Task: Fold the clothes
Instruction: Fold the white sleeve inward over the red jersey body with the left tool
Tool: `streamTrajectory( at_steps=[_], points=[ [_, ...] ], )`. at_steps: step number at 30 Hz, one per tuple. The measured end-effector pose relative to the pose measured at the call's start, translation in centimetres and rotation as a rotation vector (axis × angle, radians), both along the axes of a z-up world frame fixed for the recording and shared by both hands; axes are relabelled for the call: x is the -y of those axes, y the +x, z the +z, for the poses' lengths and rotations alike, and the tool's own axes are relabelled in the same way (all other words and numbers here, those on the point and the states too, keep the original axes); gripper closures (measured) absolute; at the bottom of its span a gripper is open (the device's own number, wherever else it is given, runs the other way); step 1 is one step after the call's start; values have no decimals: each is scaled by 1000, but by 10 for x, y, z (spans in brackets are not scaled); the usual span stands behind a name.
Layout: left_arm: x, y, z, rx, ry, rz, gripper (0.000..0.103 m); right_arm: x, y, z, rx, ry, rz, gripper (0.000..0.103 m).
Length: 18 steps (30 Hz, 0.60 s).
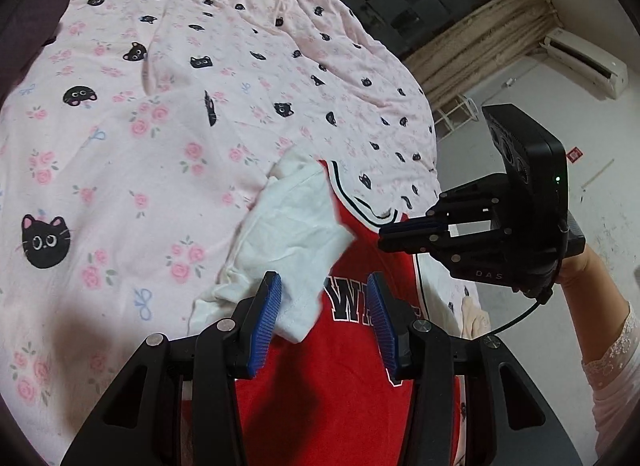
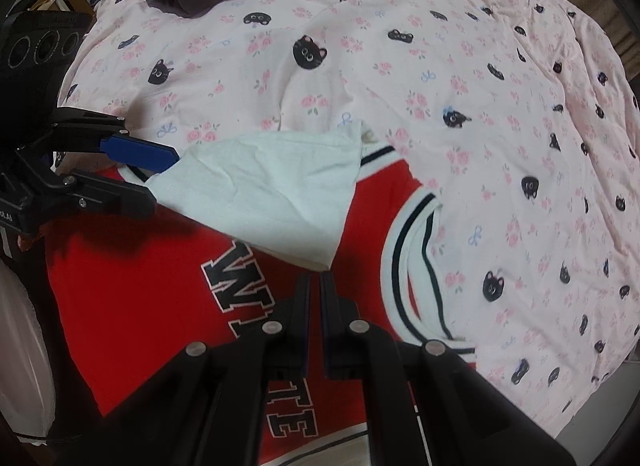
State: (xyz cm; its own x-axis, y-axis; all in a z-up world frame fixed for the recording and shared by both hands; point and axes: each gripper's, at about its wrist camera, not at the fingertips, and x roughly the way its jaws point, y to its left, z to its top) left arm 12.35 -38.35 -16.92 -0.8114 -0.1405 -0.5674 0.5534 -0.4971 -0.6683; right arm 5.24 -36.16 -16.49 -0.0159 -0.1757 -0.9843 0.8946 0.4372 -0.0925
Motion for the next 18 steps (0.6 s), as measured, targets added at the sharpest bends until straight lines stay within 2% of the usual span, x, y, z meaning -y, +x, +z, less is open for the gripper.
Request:
streamTrajectory(
  at_steps=[11, 13, 14, 15, 17, 18],
  points=[
    [-2, -8, -18, 72, 32, -18, 63, 7, -3, 5, 62, -78, -76, 96],
    [-4, -9, -17, 74, 33, -24, 63, 13, -2, 1, 61, -82, -83, 93],
    [-4, -9, -17, 73, 36, -29, 63, 16, -2, -2, 59, -80, -91, 87],
    [-5, -9, -16, 73, 37, -31, 63, 19, -2, -5, 58, -78, -100, 75],
    [-6, -8, -15, 73, 38, -36, 63, 24, -4, -10, 58, -76, -119, 60],
    [-7, -8, -16, 74, 38, -36, 63, 25, -6, -12, 60, -77, -130, 60]
  ],
)
